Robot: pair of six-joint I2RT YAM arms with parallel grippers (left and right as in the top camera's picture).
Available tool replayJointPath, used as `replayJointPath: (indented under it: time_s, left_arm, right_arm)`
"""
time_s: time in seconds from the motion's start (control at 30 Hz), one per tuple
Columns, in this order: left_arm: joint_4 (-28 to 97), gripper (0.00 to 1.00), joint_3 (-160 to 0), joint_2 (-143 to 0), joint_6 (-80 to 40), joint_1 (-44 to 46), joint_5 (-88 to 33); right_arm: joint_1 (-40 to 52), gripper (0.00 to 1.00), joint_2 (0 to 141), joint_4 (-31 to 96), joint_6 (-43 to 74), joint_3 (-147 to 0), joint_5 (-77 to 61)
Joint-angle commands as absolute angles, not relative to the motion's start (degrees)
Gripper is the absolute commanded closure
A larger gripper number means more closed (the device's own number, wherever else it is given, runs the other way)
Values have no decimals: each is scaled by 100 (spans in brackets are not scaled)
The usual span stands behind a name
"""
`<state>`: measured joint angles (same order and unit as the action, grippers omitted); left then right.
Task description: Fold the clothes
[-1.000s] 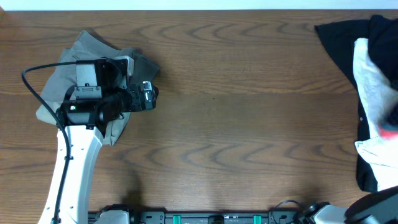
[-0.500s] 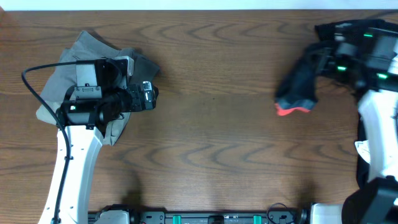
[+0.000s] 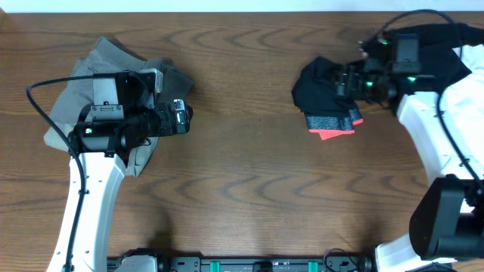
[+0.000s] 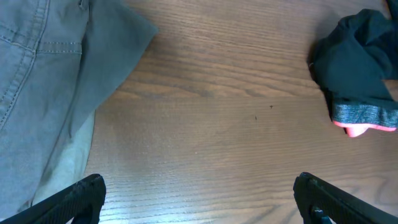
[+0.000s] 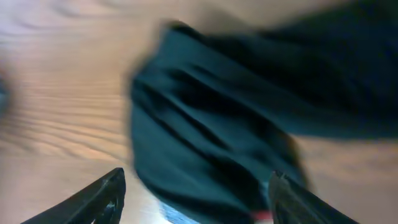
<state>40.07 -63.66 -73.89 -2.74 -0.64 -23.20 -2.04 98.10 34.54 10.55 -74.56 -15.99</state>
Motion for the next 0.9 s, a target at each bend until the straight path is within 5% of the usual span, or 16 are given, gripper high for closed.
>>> replayJointPath:
  time_s: [0.0,0.4,0.43,0.53,0.6,0.77,0.87]
  left_arm:
    - [4018,2,-6510,-7373,-178,-84,-2338]
    - [4012,2,-6510,-7373,-176,-84,-2335]
    - [4016,2,-6510,-7373,-176,-84,-2335]
    - [4023,2,-6510,-7373,-176,-84,-2335]
    - [4023,2,-6510,-7373,-176,-84,-2335]
    - [3977,2,-6510,-7373,-176,-84,-2335]
    - [3968,2,-6510,-7373,-178,-84,-2335]
  right_arm:
    - [-552,28,9859,3841,561,-7435,-1350]
    - [-405,26,10892,2698,-539,-6471,-3114]
    - [-325,30,10947,2639,-539,-6436,-3114]
    - [-34,73,10978,2641,-543,-6394,-3365]
    - [207,88,10938,2585,-543,-6403,-3898]
    - [967,99,10783,1715,-80,-6403,-6222]
    - [1518,99,10748,510,1004,-6403,-6453]
